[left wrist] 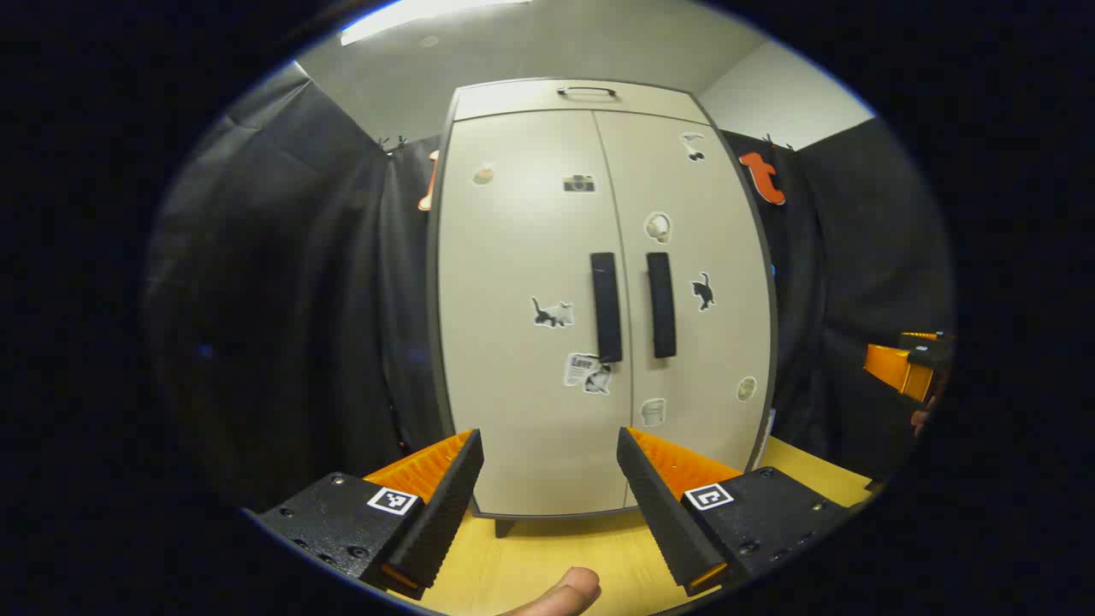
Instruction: Open the right door of the double-door shoe cabinet with the right hand, and open the left door with the left hand.
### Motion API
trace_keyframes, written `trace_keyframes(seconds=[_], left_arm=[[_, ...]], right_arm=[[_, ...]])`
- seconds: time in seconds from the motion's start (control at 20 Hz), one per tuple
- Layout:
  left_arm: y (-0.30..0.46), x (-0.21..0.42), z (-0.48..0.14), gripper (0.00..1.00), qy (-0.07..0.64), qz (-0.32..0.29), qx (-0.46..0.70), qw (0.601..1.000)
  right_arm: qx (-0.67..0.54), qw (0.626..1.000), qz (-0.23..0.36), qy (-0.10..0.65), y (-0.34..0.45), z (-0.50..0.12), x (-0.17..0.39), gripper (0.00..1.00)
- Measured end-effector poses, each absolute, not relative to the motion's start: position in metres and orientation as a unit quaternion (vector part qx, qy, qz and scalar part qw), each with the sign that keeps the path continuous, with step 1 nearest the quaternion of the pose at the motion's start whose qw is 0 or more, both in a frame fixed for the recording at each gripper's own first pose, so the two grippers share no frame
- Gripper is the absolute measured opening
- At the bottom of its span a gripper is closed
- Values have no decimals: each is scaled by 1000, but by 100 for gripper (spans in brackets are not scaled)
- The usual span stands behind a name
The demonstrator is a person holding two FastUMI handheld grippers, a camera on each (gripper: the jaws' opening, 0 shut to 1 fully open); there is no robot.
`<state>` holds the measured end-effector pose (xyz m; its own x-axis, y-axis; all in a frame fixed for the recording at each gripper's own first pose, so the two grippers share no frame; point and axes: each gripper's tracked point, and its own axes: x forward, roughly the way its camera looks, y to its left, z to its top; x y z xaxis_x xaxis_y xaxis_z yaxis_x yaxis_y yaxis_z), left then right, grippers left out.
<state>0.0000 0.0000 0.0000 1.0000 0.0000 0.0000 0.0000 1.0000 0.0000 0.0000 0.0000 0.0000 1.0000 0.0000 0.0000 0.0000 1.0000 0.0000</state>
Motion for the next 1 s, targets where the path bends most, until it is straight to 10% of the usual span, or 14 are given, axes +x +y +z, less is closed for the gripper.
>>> trace_keyframes(seconds=[1.0], left_arm=[[38, -33, 29, 98, -29, 8, -18, 999]], right_arm=[[-37, 999, 4, -6, 4, -3, -40, 98]])
